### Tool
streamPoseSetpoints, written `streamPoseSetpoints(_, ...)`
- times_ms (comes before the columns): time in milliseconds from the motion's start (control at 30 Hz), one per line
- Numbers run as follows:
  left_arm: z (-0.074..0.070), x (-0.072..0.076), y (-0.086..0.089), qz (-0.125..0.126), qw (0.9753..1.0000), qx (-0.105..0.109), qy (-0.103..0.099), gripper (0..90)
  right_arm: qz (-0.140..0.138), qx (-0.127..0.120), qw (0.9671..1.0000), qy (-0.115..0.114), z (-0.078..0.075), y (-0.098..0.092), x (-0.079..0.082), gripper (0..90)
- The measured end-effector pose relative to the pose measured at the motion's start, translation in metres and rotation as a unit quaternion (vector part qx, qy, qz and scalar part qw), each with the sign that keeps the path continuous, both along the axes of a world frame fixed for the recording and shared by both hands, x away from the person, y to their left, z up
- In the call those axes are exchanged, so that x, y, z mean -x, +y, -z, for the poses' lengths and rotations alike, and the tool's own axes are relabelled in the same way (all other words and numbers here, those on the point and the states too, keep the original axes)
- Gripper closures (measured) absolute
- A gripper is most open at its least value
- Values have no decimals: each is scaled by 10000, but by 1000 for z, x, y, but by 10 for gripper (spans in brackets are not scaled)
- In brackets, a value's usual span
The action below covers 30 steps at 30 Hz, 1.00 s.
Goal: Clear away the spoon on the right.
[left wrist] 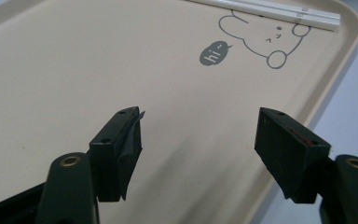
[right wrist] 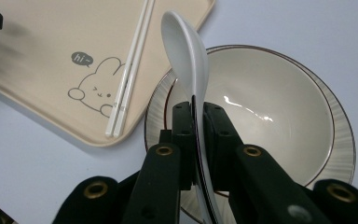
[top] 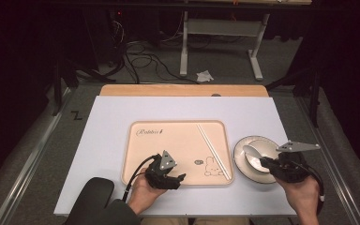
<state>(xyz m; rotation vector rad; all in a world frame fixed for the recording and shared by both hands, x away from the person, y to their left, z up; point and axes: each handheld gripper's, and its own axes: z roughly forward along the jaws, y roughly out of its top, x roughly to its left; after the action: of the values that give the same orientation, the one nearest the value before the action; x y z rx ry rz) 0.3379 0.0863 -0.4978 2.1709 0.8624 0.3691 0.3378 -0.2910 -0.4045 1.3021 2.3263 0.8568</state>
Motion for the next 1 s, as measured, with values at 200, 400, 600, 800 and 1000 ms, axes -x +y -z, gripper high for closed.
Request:
streamPoseSetpoints(200, -1, 4, 5, -77, 10000, 21, -57, 319, -87, -58, 9999, -20, 0, 5, -8, 856)
streamPoseSetpoints(400, 0, 7, 11, -217, 9998, 37, -35, 317, -235, -65, 9997, -18, 0, 12, -17, 856)
streamPoseSetpoints(600, 0, 14, 20, -403, 9992, 6, -45, 317, -372, -87, 9993, -43, 1, 24, -27, 856)
streamPoseSetpoints(800, -2, 19, 30, -588, 9982, 17, -80, 317, -549, -44, 9985, -48, 4, 38, -37, 856)
streamPoseSetpoints(1000, -4, 27, 41, -832, 9965, 27, -124, 318, -718, 90, 9974, -12, 11, 59, -51, 855)
